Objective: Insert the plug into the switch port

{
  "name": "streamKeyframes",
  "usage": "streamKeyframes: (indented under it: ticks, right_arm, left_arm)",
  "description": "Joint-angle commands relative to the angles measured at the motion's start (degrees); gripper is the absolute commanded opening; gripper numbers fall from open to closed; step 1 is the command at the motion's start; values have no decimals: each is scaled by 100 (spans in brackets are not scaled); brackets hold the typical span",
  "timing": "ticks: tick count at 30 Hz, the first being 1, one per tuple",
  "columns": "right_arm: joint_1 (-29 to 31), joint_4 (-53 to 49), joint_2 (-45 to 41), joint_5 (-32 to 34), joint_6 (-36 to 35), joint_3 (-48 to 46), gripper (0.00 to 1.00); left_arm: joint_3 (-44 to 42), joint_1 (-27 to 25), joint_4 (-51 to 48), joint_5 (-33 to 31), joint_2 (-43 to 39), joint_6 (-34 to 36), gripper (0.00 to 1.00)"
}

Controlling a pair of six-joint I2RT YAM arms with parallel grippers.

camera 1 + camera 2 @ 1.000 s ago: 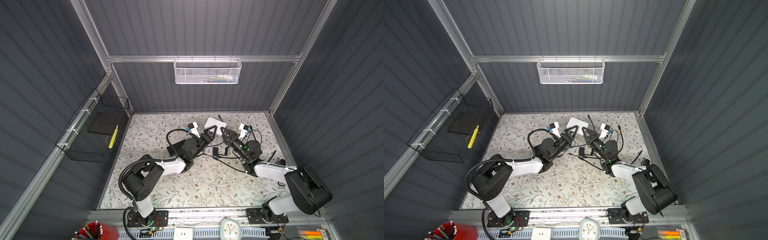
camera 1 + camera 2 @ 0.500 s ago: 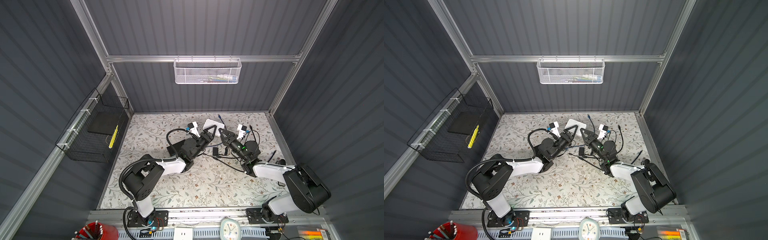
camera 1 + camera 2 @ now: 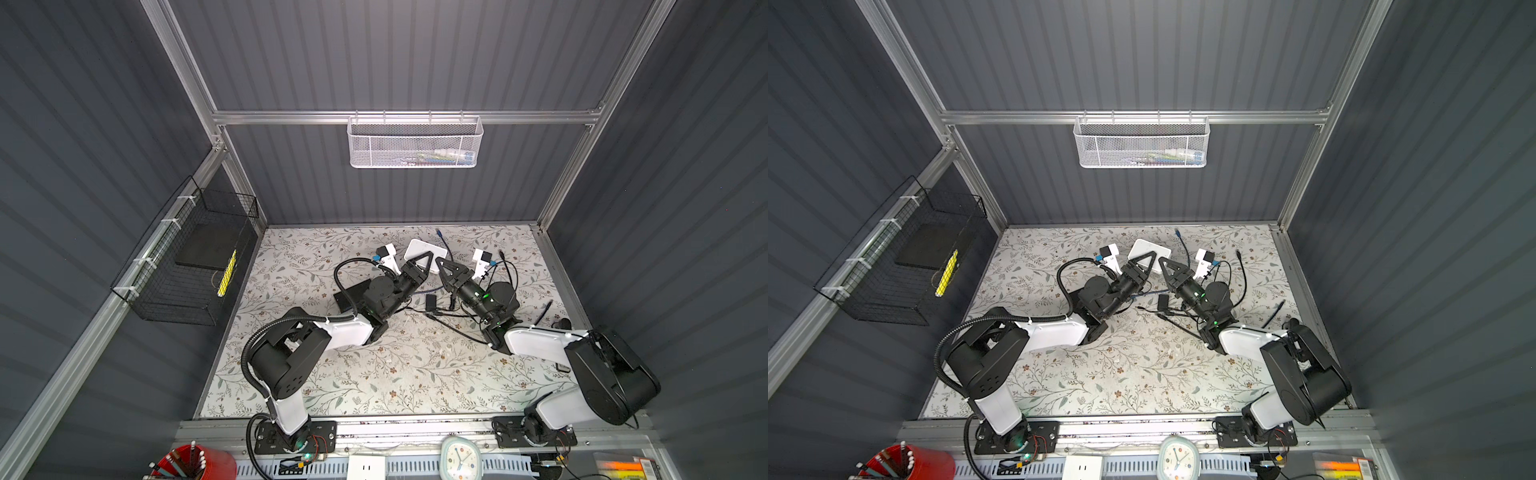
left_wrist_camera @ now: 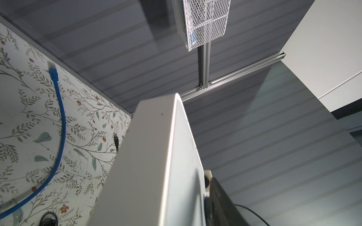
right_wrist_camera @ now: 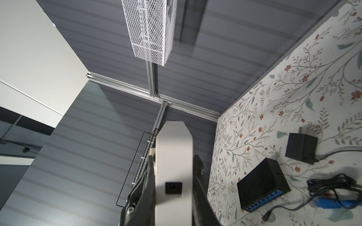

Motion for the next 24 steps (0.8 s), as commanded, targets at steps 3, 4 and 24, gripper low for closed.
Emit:
streamKeyframes:
  ticks: [3, 4, 24]
  right_arm:
    - [46, 288, 13, 71, -117, 84, 4]
    - [51, 288, 9, 79, -129, 75, 4]
    - [-196, -664, -890, 8, -565, -567, 50]
  left_arm:
    - [118, -47, 192, -89, 67, 0, 43]
    - [109, -47, 208, -101, 68, 7, 42]
    - [155, 180, -836, 674, -322, 150, 1]
